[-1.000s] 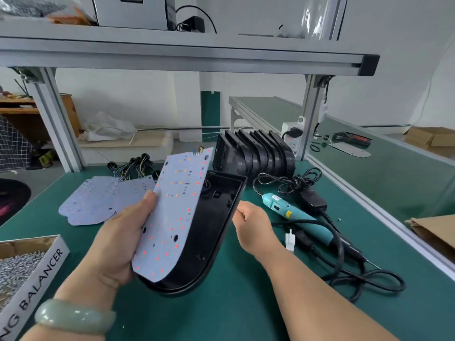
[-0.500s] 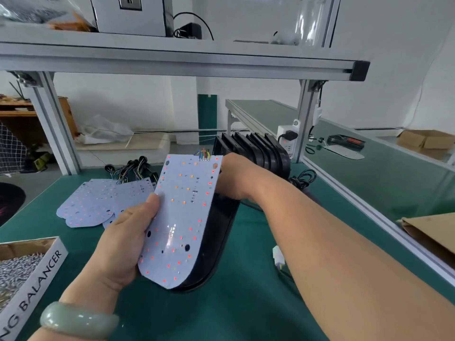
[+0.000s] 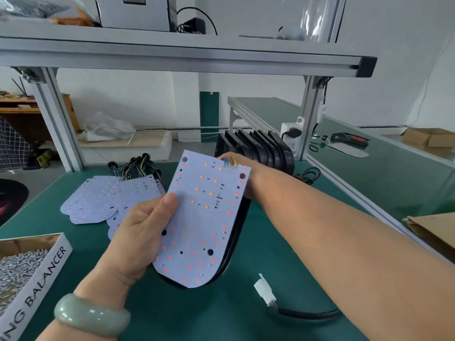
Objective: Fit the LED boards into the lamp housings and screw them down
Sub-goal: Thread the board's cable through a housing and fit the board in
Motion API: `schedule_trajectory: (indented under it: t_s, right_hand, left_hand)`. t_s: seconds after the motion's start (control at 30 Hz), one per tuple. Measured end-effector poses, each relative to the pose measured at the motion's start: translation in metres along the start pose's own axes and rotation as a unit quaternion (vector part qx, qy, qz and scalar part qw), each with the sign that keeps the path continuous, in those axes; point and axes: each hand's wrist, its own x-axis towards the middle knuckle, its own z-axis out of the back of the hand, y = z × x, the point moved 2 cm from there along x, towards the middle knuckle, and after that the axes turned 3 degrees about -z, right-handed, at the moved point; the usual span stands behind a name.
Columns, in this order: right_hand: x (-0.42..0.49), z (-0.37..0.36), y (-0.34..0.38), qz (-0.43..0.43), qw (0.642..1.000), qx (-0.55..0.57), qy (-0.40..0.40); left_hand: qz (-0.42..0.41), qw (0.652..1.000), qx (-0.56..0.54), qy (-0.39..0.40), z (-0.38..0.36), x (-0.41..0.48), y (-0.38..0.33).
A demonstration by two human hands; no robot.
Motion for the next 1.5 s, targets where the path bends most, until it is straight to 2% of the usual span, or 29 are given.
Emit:
schedule_trajectory:
  t_s: [0.07, 0.13, 0.2, 0.27, 0.43, 0.5, 0.57, 0.63, 0.7, 0.77, 0.8, 0.87, 0.97, 1.03, 1.07, 1.1, 1.13, 1.2, 1.23, 1.33, 1.5]
  right_hand:
    - [0.001, 0.000, -0.003, -0.006, 1.000, 0.010, 0.009]
    - [-0.001, -0.002, -0.005, -0.036, 0.992, 0.117, 0.025]
    - [-0.002, -0.004, -0.009, -0.050, 0.987, 0.148, 0.038]
    - [-0.006, -0.006, -0.009, -0.038, 0.988, 0.138, 0.059]
    - [-0.002, -0.012, -0.011, -0.005, 0.982, 0.184, 0.041]
    - [0.000, -0.012, -0.010, 0.022, 0.985, 0.171, 0.016]
    - [-0.001, -0.013, -0.008, 0.065, 0.991, 0.110, 0.028]
    - [0.002, -0.015, -0.014, 0.068, 0.986, 0.137, 0.064]
    - [-0.004, -0.009, -0.015, 0.065, 0.987, 0.132, 0.067]
    - [0.003, -0.006, -0.036, 0.002, 0.961, 0.256, 0.107]
    - [0.002, -0.006, -0.038, -0.029, 0.952, 0.276, 0.131]
    - [-0.001, -0.005, -0.044, -0.002, 0.945, 0.285, 0.162]
    - [0.007, -0.010, -0.057, -0.014, 0.883, 0.425, 0.199]
    - [0.007, -0.016, -0.061, 0.002, 0.830, 0.514, 0.215]
    - [0.007, -0.020, -0.060, 0.024, 0.817, 0.532, 0.222]
    - [0.007, -0.025, -0.058, 0.045, 0.830, 0.513, 0.216]
    - [0.007, -0.030, -0.056, 0.072, 0.865, 0.459, 0.189]
    - [0.007, -0.032, -0.052, 0.121, 0.935, 0.320, 0.092]
    - [0.005, -0.031, -0.047, 0.131, 0.955, 0.262, 0.045]
    - [0.008, -0.026, -0.035, 0.157, 0.974, 0.153, -0.048]
    - [0.022, -0.031, -0.023, 0.151, 0.980, 0.055, -0.113]
  left_hand:
    - [-0.008, 1.000, 0.004, -0.022, 0.003, 0.001, 0.002]
    - [-0.009, 0.999, 0.006, -0.031, 0.007, 0.002, 0.003]
    - [-0.006, 0.999, 0.012, -0.032, 0.008, 0.002, 0.006]
    - [-0.008, 0.999, 0.016, -0.027, 0.007, 0.002, 0.006]
    - [-0.011, 0.999, 0.032, -0.017, 0.008, 0.001, 0.006]
    - [-0.015, 0.999, 0.049, -0.017, 0.008, 0.002, 0.005]
    - [-0.016, 0.998, 0.055, -0.020, 0.009, 0.002, 0.003]
    - [-0.019, 0.998, 0.059, -0.027, 0.012, 0.001, 0.002]
    - [-0.033, 0.997, 0.061, -0.017, 0.011, 0.000, 0.001]
    - [-0.042, 0.997, 0.072, 0.006, 0.006, -0.001, 0.000]
    - [-0.041, 0.996, 0.078, 0.014, 0.005, 0.000, 0.001]
    - [-0.036, 0.997, 0.072, 0.005, 0.009, 0.002, 0.003]
    - [-0.024, 0.997, 0.072, -0.029, 0.018, 0.004, 0.006]
    - [-0.012, 0.996, 0.053, -0.067, 0.024, 0.006, 0.008]
    - [-0.008, 0.996, 0.036, -0.084, 0.026, 0.007, 0.008]
    - [-0.003, 0.995, 0.022, -0.095, 0.027, 0.007, 0.008]
    - [0.003, 0.995, 0.011, -0.104, 0.027, 0.008, 0.008]
    - [0.014, 0.992, -0.009, -0.123, 0.027, 0.008, 0.009]
    - [0.015, 0.991, -0.015, -0.132, 0.026, 0.008, 0.007]
    - [0.018, 0.991, -0.040, -0.126, 0.019, 0.008, 0.002]
    - [0.004, 0.991, -0.033, -0.126, 0.016, 0.005, -0.005]
